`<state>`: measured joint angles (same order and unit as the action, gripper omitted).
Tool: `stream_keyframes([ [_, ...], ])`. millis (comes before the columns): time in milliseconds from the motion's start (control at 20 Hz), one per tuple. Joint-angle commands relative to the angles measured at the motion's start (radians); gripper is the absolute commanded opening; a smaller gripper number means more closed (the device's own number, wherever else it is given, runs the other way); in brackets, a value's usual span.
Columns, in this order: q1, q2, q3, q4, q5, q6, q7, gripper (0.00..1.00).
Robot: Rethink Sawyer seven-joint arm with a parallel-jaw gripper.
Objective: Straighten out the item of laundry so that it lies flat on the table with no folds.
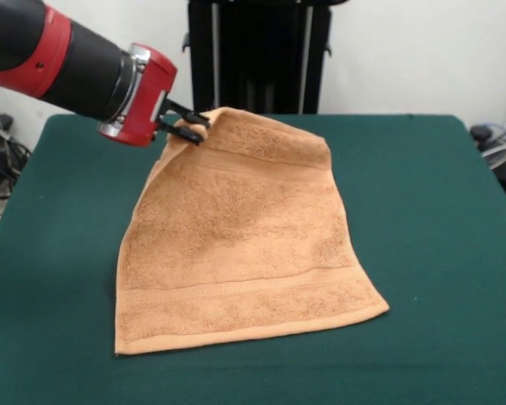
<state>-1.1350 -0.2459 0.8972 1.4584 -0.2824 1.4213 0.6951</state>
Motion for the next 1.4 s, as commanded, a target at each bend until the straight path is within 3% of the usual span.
stream_keyframes([
  [50, 0.022, 0.063, -0.013, -0.159, -0.044, 0.134, -0.225, 0.00],
  [650, 0.001, 0.113, -0.007, -0.243, -0.084, 0.216, -0.297, 0.00],
  [1200, -0.022, 0.140, 0.001, -0.228, -0.096, 0.176, -0.347, 0.00],
  [1250, -0.023, 0.142, 0.000, -0.228, -0.094, 0.173, -0.359, 1.00],
  [1400, -0.027, 0.148, 0.002, -0.234, -0.097, 0.175, -0.381, 1.00],
])
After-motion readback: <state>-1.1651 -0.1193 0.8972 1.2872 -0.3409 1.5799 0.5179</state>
